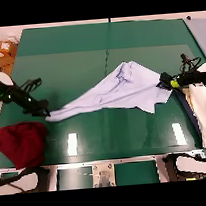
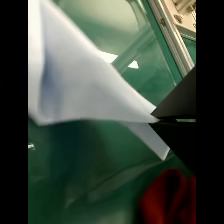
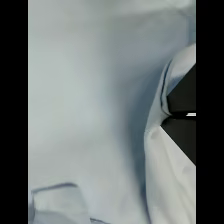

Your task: Fold the shirts.

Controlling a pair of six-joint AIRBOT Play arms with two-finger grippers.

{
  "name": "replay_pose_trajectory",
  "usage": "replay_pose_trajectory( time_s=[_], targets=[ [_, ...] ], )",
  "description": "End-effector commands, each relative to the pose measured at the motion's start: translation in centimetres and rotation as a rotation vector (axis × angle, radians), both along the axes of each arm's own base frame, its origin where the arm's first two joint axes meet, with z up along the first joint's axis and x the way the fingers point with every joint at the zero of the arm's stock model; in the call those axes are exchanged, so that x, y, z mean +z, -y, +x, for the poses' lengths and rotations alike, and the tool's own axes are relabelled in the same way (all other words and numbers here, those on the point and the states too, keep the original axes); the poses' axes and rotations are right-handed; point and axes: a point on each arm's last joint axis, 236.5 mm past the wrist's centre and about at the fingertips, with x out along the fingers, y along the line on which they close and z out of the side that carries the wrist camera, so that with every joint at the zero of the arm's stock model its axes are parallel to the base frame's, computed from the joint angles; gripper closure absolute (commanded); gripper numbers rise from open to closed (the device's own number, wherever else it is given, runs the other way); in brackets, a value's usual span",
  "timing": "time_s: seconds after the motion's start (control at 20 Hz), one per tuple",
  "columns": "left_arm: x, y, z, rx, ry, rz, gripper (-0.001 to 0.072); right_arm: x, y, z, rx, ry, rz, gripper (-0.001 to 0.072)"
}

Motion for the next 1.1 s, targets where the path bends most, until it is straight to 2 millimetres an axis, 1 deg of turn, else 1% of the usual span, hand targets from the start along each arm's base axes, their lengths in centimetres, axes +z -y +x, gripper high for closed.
replay_pose_trajectory(
  time_s=[0.0,0.05,0.1,0.15,0.2,0.25,0.35,0.45,0.6,0.7,0.75,0.8,0.9,0.95,1.05],
  targets=[
    [-2.8,0.0,-3.6,0.023,-0.017,0.025,0.0688,-2.6,0.0,-1.8,0.065,-0.140,0.024,0.0701],
    [-3.5,0.1,-3.3,0.033,0.007,0.024,0.0688,-3.5,-1.0,-2.7,0.087,-0.173,0.033,0.0701],
    [-3.7,0.3,-2.8,0.037,0.035,0.018,0.0687,-4.0,-1.5,-3.3,0.095,-0.190,0.037,0.0701],
    [-3.8,0.3,-2.2,0.042,0.057,0.020,0.0584,-4.1,-1.7,-3.5,0.100,-0.195,0.038,0.0701],
    [-3.6,0.1,-1.7,0.040,0.078,0.024,0.0180,-4.0,-1.7,-3.4,0.100,-0.193,0.039,0.0702],
    [-3.2,0.0,-0.9,0.040,0.101,0.027,-0.0010,-3.9,-1.6,-3.5,0.101,-0.194,0.040,0.0701],
    [-1.3,-0.1,0.5,-0.016,0.148,0.019,-0.0005,-3.6,-1.5,-4.1,0.111,-0.220,0.050,0.0701],
    [0.5,0.2,1.9,-0.089,0.216,-0.009,-0.0004,-3.8,-0.9,-5.3,0.121,-0.262,0.042,0.0702],
    [1.0,1.8,3.0,-0.156,0.305,-0.087,-0.0004,-4.5,0.6,-7.7,0.067,-0.337,0.032,0.0703],
    [1.0,1.7,5.0,-0.149,0.396,-0.072,-0.0003,-4.7,1.3,-9.5,0.022,-0.352,0.046,0.0703],
    [1.0,1.7,5.5,-0.146,0.414,-0.074,-0.0003,-4.8,1.7,-10.0,0.001,-0.352,0.048,0.0703],
    [0.7,2.1,5.4,-0.153,0.403,-0.094,-0.0002,-4.9,2.0,-10.5,-0.017,-0.357,0.054,0.0703],
    [-0.9,2.5,4.3,-0.156,0.331,-0.125,-0.0003,-5.1,2.2,-10.8,-0.027,-0.364,0.059,0.0703],
    [-1.7,2.9,4.0,-0.158,0.305,-0.136,-0.0002,-5.1,2.1,-10.8,-0.028,-0.362,0.063,0.0703],
    [-2.6,4.5,3.0,-0.228,0.264,-0.162,-0.0002,-5.0,1.7,-10.3,-0.033,-0.347,0.078,0.0703]
  ],
)
